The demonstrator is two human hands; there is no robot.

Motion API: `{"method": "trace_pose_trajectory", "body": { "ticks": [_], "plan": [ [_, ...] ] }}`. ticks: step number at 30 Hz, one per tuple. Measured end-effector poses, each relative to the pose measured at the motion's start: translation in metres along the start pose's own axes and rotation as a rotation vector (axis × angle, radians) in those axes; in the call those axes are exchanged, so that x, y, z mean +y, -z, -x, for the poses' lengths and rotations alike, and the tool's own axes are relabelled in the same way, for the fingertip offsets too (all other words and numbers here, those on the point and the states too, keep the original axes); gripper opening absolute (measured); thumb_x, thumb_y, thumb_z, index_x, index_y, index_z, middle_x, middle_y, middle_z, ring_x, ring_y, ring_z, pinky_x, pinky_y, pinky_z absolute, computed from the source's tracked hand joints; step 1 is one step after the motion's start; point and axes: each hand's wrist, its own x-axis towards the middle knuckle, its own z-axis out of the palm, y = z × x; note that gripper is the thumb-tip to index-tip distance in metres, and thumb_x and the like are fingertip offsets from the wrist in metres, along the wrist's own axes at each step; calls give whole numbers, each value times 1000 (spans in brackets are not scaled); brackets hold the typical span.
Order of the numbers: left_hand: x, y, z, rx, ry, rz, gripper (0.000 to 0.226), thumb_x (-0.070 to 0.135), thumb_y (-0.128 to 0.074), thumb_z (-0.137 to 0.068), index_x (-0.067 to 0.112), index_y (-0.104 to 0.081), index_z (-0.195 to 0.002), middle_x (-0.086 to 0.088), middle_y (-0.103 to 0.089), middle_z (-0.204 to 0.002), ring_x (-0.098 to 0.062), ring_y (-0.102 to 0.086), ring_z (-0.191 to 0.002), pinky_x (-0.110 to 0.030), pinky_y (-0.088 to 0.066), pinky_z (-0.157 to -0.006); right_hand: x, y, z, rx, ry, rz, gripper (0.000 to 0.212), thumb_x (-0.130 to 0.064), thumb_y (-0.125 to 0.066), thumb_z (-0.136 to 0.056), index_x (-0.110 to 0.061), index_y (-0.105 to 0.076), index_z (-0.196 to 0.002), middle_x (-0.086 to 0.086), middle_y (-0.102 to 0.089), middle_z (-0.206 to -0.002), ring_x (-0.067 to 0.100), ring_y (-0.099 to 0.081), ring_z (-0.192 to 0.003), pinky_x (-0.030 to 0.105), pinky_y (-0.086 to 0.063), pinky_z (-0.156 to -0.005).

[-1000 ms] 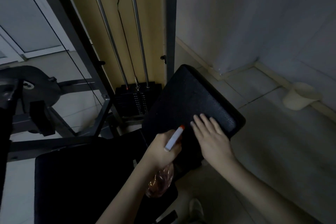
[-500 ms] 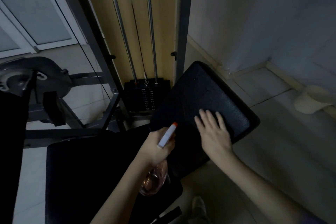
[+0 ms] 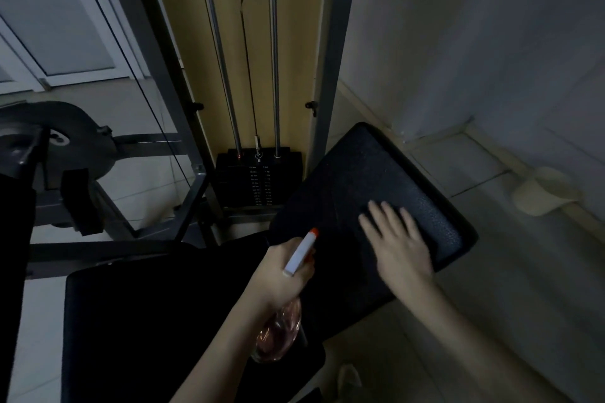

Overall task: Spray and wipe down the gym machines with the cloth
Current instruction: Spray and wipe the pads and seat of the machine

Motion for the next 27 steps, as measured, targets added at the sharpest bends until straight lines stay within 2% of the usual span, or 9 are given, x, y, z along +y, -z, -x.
{"method": "trace_pose_trajectory", "body": {
  "ticks": [4,7,12,16,18,20,22,24,27],
  "plan": [
    [-4,7,1,-1,2,-28,3,21,-54,-74,19,-55,-72,6,-56,-65,-10,-54,-58,-30,-44,-57,8,13,-52,59,-147,17,54,-11,-30,-84,-5,-49,-134,18,-46,-141,34,-42,-131,47,-19,-111],
    [-6,9,-2,9,19,-25,6,21,-54,-73,16,-52,-70,8,-52,-62,-10,-50,-56,-27,-40,-55,-10,4,-71,-9,-90,12,57,-13,-51,-84,-5,-42,-140,16,-37,-148,32,-33,-137,45,-13,-114],
    [1,5,-24,77,37,10,20,19,-53,-74,1,-56,-80,6,-51,-62,-11,-48,-56,-27,-38,-55,-21,-9,-44,-86,79,-95,67,-13,-73,-67,-4,-54,-130,16,-48,-140,32,-44,-130,46,-16,-111],
    [6,-1,-39,104,22,11,12,18,-53,-74,6,-55,-76,12,-48,-56,-6,-44,-51,-24,-37,-51,3,3,-42,-35,2,-114,71,-6,-76,-61,-6,-56,-129,14,-50,-138,33,-46,-129,49,-14,-111],
    [7,-2,-42,130,47,45,19,18,-54,-74,1,-56,-82,11,-48,-59,-8,-45,-53,-25,-37,-53,13,12,-65,-9,-52,-57,72,-9,-67,-74,-8,-41,-141,14,-35,-149,32,-30,-139,47,2,-114],
    [7,-1,-42,150,59,49,22,18,-55,-73,-1,-56,-83,9,-49,-61,-9,-46,-54,-26,-38,-53,13,20,-99,-3,-63,2,69,-16,-48,-91,-11,-11,-150,11,-6,-158,29,-3,-146,46,18,-111],
    [6,0,-41,151,64,46,22,19,-54,-73,0,-55,-84,4,-50,-64,-12,-47,-55,-28,-38,-54,2,18,-125,-16,-55,25,65,-21,-35,-98,-10,2,-150,11,8,-158,29,9,-145,47,17,-112],
    [2,1,-39,160,73,47,23,19,-54,-74,0,-56,-87,0,-52,-67,-14,-49,-57,-31,-39,-54,-10,7,-130,-60,13,13,64,-20,-34,-97,-9,0,-150,12,6,-158,29,7,-145,47,14,-113],
    [-2,4,-33,174,95,58,23,19,-54,-73,0,-55,-86,-3,-53,-69,-16,-49,-59,-32,-40,-56,-13,-7,-102,-27,82,-38,58,-14,-40,-86,-3,-36,-143,18,-31,-151,32,-24,-142,44,4,-114]
  ]
}}
